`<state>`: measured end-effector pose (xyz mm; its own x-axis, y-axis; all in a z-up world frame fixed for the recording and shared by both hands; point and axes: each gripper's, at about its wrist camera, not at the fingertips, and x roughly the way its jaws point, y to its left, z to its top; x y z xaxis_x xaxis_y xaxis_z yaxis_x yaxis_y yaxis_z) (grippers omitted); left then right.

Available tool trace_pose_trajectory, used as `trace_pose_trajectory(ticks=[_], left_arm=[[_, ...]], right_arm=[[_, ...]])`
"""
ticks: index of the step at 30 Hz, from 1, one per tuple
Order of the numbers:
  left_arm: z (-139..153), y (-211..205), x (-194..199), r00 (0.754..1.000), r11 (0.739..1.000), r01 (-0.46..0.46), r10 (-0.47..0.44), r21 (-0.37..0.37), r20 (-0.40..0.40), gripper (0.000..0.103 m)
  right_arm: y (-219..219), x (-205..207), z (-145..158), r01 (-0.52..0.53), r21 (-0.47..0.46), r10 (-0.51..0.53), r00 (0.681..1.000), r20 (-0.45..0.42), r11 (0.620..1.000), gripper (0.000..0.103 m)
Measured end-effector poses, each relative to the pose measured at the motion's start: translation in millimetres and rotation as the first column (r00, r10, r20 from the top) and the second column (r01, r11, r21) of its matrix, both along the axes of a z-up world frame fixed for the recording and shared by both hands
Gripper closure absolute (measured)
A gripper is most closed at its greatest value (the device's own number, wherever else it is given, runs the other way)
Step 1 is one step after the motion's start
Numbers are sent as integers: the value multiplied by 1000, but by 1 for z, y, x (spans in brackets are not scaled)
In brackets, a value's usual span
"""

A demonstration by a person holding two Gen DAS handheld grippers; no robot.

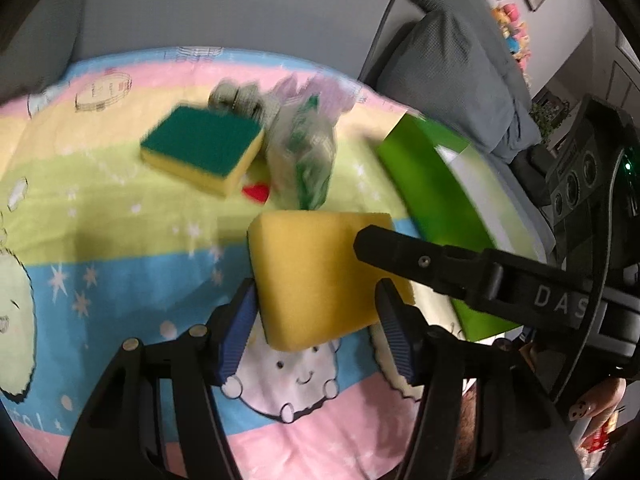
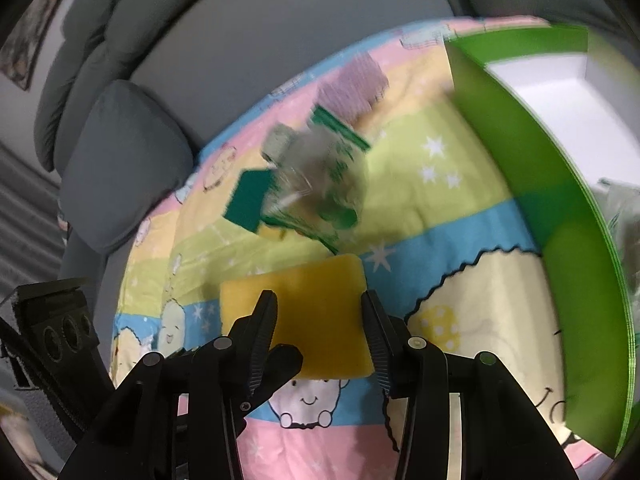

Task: Organize objects
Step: 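Lift the yellow sponge with the right tool toward the box, then lower the yellow sponge into the white box and open the right tool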

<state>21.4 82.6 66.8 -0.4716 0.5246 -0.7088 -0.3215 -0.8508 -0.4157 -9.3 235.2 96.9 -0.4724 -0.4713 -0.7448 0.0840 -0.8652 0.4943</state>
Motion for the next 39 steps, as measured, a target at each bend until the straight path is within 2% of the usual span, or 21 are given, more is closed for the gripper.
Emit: trace_pose_trajectory(ticks=[8, 14, 21, 26, 33, 39], left_arm=[[44, 27, 11, 985, 1000, 12, -14, -9, -172, 46], [75, 48, 10, 967, 998, 65, -63, 2, -246, 47], [104, 82, 3, 945, 994, 111, -107, -7, -310, 47], [102, 108, -8, 944, 989, 148, -147, -18, -296, 49], [77, 153, -19, 941, 973, 222, -232, -66, -247, 51], [63, 188, -21, 922, 951, 289, -307, -105, -237, 52]], right_arm=[[20, 21, 48, 44, 22, -40, 984, -173, 999, 57], [43, 28, 82, 110, 46, -95, 962, -255, 993, 57], [74, 22, 111, 171, 63, -144, 940, -310, 983, 57], [95, 18, 107, 211, 57, -183, 932, -314, 976, 57], [138, 12, 76, 293, -3, -285, 927, -242, 956, 57], [172, 15, 56, 383, -52, -385, 901, -197, 922, 57]])
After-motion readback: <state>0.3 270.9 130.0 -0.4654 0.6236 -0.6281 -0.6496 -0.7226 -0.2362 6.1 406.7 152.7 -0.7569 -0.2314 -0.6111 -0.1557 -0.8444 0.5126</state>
